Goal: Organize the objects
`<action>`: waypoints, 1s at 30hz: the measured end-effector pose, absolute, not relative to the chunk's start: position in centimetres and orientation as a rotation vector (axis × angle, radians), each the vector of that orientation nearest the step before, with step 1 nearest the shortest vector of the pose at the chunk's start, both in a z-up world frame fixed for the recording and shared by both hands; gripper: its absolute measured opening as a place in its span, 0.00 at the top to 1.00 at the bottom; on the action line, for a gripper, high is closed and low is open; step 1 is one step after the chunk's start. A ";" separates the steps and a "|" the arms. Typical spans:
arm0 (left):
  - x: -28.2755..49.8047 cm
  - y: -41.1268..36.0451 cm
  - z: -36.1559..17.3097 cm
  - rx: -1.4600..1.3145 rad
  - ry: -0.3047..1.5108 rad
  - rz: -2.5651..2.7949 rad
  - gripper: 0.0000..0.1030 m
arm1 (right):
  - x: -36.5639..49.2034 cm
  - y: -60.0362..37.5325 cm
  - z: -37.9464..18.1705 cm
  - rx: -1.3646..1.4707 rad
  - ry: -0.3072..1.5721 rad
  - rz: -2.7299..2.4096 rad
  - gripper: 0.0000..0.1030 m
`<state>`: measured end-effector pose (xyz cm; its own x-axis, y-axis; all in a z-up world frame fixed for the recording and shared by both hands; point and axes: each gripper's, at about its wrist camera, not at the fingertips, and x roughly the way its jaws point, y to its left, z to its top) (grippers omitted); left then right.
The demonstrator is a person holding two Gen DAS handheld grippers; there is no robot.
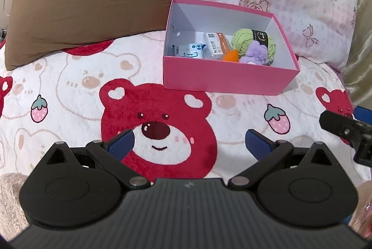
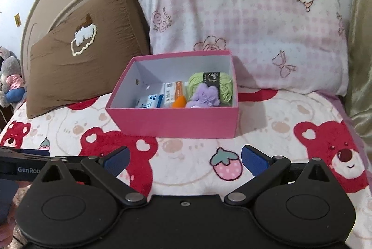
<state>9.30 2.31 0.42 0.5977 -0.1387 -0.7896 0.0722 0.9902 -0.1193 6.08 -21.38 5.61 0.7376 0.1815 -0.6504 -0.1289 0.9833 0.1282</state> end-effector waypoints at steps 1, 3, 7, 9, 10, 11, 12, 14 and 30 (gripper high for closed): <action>9.3 2.3 0.4 -0.074 0.923 -0.122 0.00 | 6.1 -21.4 5.7 0.076 0.722 0.165 0.00; 9.2 2.0 0.4 -0.060 0.927 -0.114 0.00 | 6.0 -21.4 5.7 0.071 0.723 0.154 0.00; 9.0 1.8 0.5 -0.033 0.937 -0.103 0.00 | 5.8 -21.3 5.8 0.033 0.726 0.130 0.00; 8.9 2.0 0.4 -0.047 0.950 -0.106 0.00 | 5.7 -21.4 5.9 0.031 0.734 0.132 0.00; 8.8 2.1 0.4 -0.052 0.954 -0.106 0.00 | 5.7 -21.5 5.8 0.037 0.739 0.132 0.00; 8.8 2.2 0.4 -0.055 0.958 -0.102 0.00 | 5.7 -21.6 5.8 0.041 0.744 0.131 0.00; 8.7 2.4 0.3 -0.055 0.960 -0.098 0.00 | 5.7 -21.7 5.7 0.040 0.749 0.129 0.00; 8.7 2.6 0.2 -0.048 0.967 -0.087 0.00 | 5.7 -21.7 5.4 0.027 0.759 0.119 0.00; 8.6 3.7 0.4 -0.037 0.980 -0.055 0.00 | 5.4 -21.9 5.4 0.029 0.772 0.104 0.00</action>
